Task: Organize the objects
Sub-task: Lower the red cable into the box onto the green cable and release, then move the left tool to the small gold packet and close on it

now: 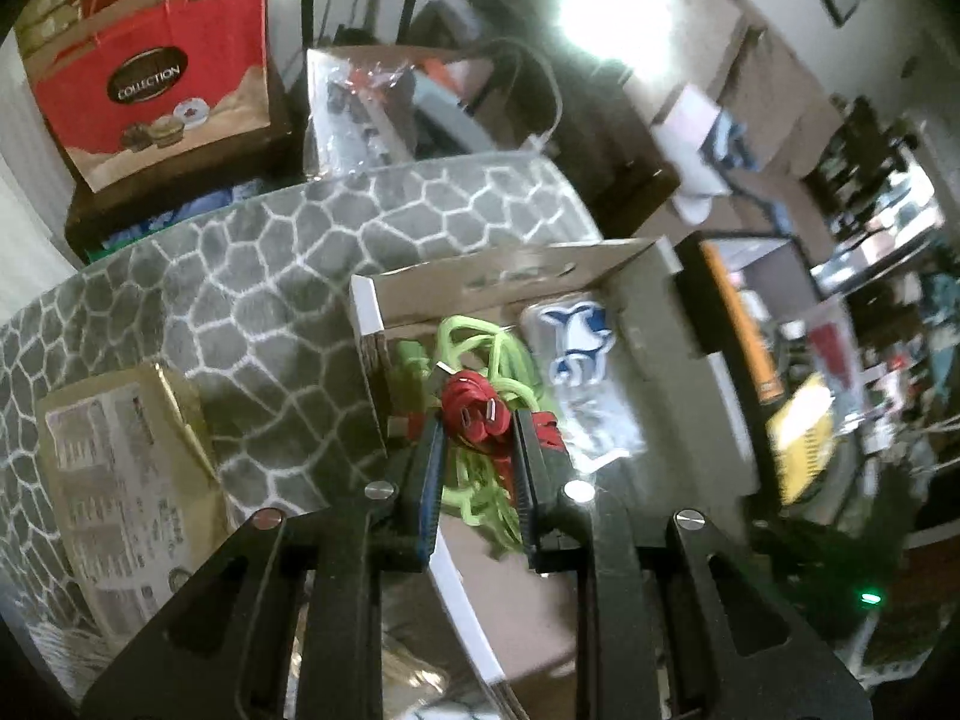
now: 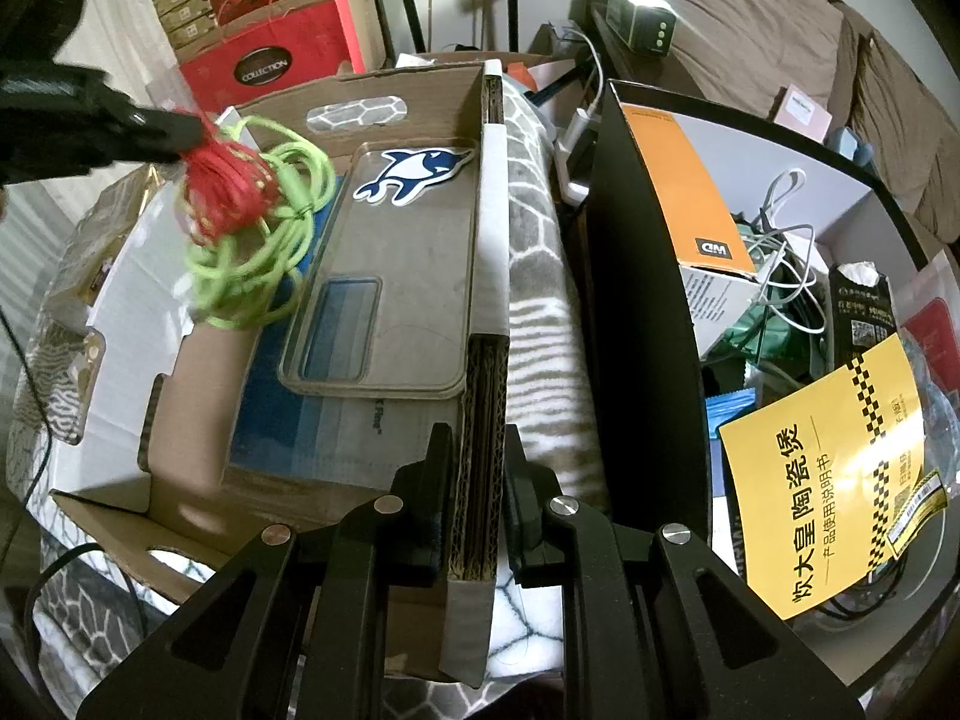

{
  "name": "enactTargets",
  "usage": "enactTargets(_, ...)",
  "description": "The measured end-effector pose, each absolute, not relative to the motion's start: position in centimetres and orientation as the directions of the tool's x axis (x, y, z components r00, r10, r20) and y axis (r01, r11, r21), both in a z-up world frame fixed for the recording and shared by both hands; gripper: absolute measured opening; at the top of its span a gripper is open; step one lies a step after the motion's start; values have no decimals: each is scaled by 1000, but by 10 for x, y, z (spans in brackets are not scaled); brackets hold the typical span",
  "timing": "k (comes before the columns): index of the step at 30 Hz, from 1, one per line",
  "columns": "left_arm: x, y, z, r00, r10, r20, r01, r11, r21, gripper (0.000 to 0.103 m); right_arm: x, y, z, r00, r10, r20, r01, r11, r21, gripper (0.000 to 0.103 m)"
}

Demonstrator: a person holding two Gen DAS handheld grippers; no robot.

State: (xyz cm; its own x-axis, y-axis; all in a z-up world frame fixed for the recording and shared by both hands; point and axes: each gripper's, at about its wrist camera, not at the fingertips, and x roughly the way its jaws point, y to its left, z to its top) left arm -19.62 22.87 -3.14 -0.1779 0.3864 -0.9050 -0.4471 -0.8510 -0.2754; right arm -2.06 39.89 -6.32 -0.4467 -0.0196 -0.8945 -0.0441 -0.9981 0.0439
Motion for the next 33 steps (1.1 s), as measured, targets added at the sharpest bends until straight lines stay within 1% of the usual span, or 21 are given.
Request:
enactTargets(9, -187, 268, -39, -270, 244, -932, -541, -839, -63, 20, -20, 398, -64, -445, -20, -895, -44, -998, 44, 15)
enactTargets(12, -193, 275, -47, -281, 209, -937, -548, -836, -22, 21, -20, 397, -65, -444, -17, -896, -43, -998, 41, 15)
enactTargets(14, -197, 277, -51, -283, 202, -938, -543, -839, -17, 23, -19, 397, -65, -443, -18, -896, -45, -998, 42, 15)
enactTargets(15, -199, 277, -52, -283, 205, -937, -536, -844, -23, 24, -19, 397, -65, -443, -18, -896, -45, -998, 43, 15)
enactTargets(18, -203, 272, -52, -282, 225, -933, -522, -852, -47, 32, -19, 397, -65, -443, -18, -896, -44, -998, 42, 15)
enactTargets(19, -204, 268, -51, -274, 239, -931, -515, -854, -68, 40, -19, 397, -65, -443, -18, -896, -44, -998, 42, 15)
enactTargets(20, -205, 264, -48, -266, 259, -929, -508, -856, -93, 42, -19, 397, -65, -443, -18, -896, -44, -998, 42, 15)
enactTargets(21, -206, 258, -44, -252, 301, -920, -501, -854, -142, 46, -19, 397, -65, -444, -18, -896, -44, -998, 42, 15)
enactTargets(23, -205, 246, -32, -268, 341, -901, -481, -858, -182, 49, -19, 397, -65, -444, -17, -896, -45, -998, 41, 16)
enactTargets(24, -205, 239, -24, -279, 367, -888, -472, -857, -205, 56, -18, 397, -65, -444, -17, -896, -45, -998, 42, 16)
enactTargets(25, -205, 232, -17, -286, 392, -875, -466, -854, -231, 60, -19, 397, -65, -444, -17, -896, -45, -998, 42, 16)
enactTargets(28, -202, 212, 1, -292, 436, -851, -447, -849, -282, 60, -19, 397, -65, -444, -19, -896, -45, -998, 43, 16)
enactTargets(33, -191, 188, 13, -299, 409, -862, -451, -857, -249, 62, -19, 397, -65, -444, -16, -896, -44, -998, 40, 16)
